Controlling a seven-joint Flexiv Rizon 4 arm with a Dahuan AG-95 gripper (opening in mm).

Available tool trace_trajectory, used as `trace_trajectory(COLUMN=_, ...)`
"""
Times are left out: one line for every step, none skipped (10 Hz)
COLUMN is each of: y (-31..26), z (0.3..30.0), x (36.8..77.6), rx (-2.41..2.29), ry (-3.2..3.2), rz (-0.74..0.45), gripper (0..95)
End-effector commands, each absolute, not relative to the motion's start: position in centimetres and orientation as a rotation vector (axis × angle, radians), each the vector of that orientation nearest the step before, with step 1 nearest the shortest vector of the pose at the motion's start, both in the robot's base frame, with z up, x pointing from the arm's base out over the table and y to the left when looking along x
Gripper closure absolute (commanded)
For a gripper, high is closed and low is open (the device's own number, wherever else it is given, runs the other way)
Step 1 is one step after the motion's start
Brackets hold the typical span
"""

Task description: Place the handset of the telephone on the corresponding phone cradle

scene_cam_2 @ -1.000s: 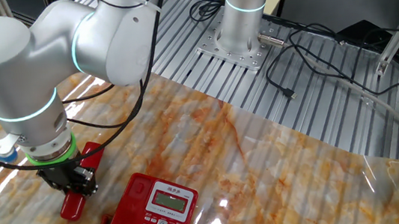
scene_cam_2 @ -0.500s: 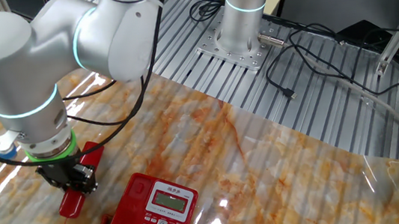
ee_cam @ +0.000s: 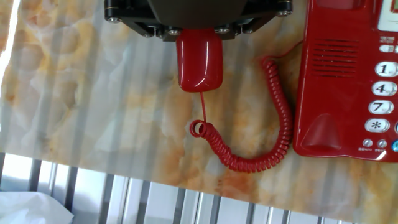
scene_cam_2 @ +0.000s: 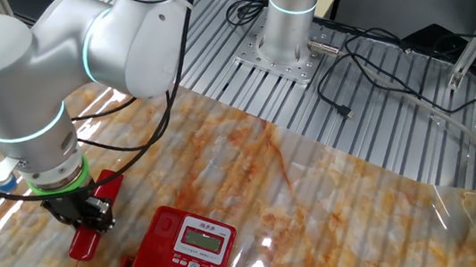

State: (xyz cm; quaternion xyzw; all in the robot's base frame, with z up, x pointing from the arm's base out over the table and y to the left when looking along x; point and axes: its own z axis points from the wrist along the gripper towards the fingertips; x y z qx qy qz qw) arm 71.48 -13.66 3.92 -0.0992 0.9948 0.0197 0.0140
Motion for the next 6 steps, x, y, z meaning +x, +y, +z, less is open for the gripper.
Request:
trace_trajectory(y=-13.29, z=4.38, x=71.8, rx=-0.295, ry=3.113, rz=0.063, gripper=95.0)
trace_trajectory(y=-12.97, z=4.41, x=71.94, rx=-0.289, ry=3.117, rz=0.062, gripper=95.0)
trace_trajectory(y=-12.73, z=4.41, x=72.05, rx=-0.295, ry=3.113, rz=0.066, gripper=95.0)
trace_trajectory(y=-12.69, z=4.28, x=72.06, rx=-0.297, ry=3.094, rz=0.076, gripper=95.0)
trace_trajectory(y=-12.68, z=4.17, x=72.06, rx=-0.3, ry=3.083, rz=0.08, gripper=95.0)
trace_trajectory(y=-12.68, z=4.08, x=72.04, rx=-0.285, ry=3.074, rz=0.084, gripper=95.0)
